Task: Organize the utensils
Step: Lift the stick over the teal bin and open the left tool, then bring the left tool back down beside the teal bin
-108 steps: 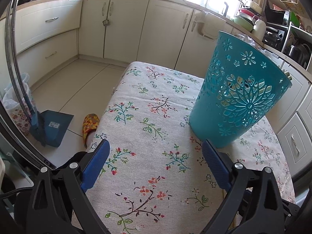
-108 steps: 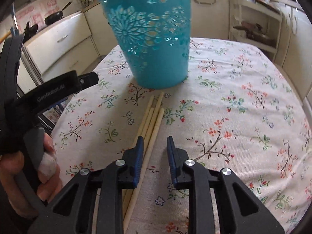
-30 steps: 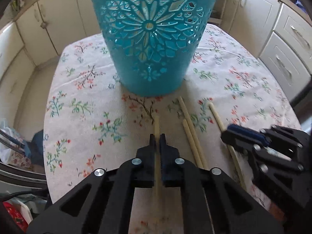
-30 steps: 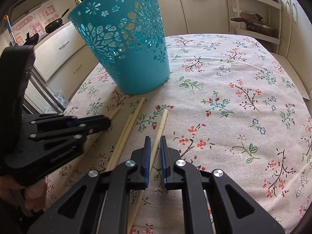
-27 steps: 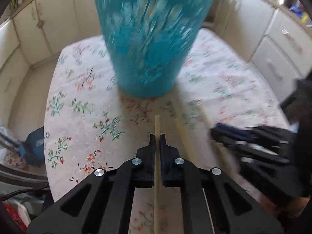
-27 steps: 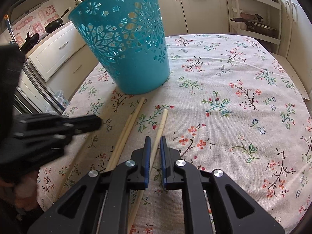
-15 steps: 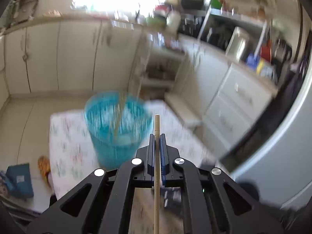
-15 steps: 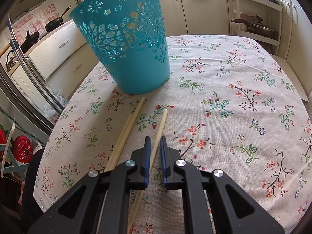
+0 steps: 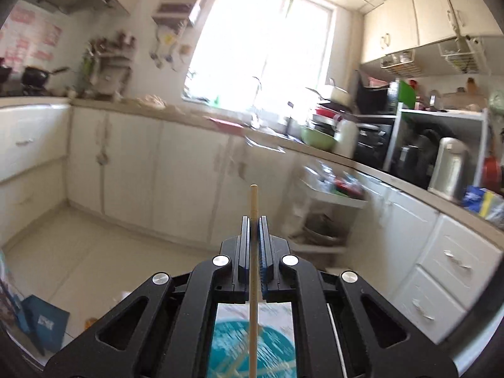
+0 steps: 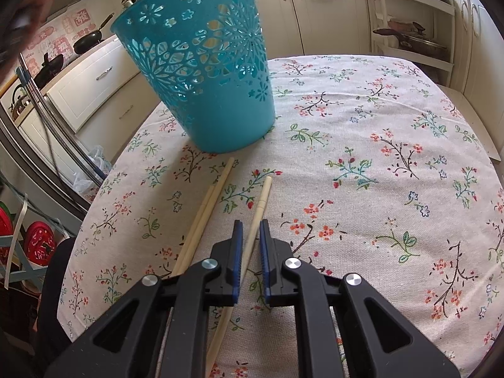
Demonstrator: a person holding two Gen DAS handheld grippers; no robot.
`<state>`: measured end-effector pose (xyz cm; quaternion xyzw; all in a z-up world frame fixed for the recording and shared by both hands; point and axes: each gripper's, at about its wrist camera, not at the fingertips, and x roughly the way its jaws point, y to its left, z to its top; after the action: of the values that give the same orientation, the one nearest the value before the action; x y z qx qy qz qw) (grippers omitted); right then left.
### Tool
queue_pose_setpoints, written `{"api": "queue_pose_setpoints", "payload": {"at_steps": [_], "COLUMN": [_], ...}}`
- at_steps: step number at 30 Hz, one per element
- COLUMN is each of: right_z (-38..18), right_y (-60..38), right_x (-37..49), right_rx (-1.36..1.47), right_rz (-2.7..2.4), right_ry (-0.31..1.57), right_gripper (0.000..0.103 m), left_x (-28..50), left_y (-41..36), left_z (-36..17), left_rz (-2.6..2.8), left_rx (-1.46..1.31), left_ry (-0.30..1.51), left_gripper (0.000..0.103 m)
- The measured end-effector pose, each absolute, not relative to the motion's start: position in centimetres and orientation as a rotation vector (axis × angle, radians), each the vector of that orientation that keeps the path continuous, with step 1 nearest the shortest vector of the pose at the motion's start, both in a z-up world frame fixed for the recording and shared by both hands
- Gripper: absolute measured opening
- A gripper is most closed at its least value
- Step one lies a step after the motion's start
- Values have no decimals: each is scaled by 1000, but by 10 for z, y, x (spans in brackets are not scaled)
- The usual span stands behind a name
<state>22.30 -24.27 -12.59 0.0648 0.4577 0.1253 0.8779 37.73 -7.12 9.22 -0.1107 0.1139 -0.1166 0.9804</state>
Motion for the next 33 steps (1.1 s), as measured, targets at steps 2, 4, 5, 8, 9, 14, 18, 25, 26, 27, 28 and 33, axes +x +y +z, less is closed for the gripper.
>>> {"api": "queue_pose_setpoints", "payload": {"at_steps": [2, 4, 5, 8, 9, 14, 18, 25, 26, 27, 28, 33], "right_z": [-126, -125, -126, -126, -126, -125, -125, -123, -123, -123, -123, -123], "right_y": [-245, -246, -247, -249, -250, -250, -249, -239, -239, -239, -239, -232], "right_x": [224, 225, 225, 226, 226, 226, 225, 221, 220, 219, 218, 214], "right_rx": [141, 150, 154, 166, 170, 167, 166, 111, 108, 105, 99, 24], "right_rz": [264, 268, 270, 275, 276, 276, 284, 284, 278, 268, 252, 173], "right_ry": [955, 956, 957, 957, 958, 957, 956, 946, 945, 943, 941, 927], "right_gripper": [11, 11, 11, 11, 11, 11, 16, 24, 24, 24, 24, 24], "left_x": [388, 400, 405, 403, 401, 369, 332, 272, 271, 272, 273, 281], "left_y": [-77, -85, -88, -93, -94, -88, -68, -38, -38, -39, -40, -42], "left_z": [81, 65, 55, 35, 31, 19, 13, -57, -73, -85, -99, -133], "left_rz": [-200, -183, -175, -168, -174, -198, -175, -132, -132, -138, -145, -160], "left_rx": [-199, -175, -163, -127, -115, -65, -72, -31, -16, -5, 4, -1], "left_ry": [219, 245, 266, 294, 302, 317, 310, 447, 494, 537, 584, 695], "left_gripper": [5, 5, 5, 5, 5, 8, 40, 67, 68, 69, 69, 82]}}
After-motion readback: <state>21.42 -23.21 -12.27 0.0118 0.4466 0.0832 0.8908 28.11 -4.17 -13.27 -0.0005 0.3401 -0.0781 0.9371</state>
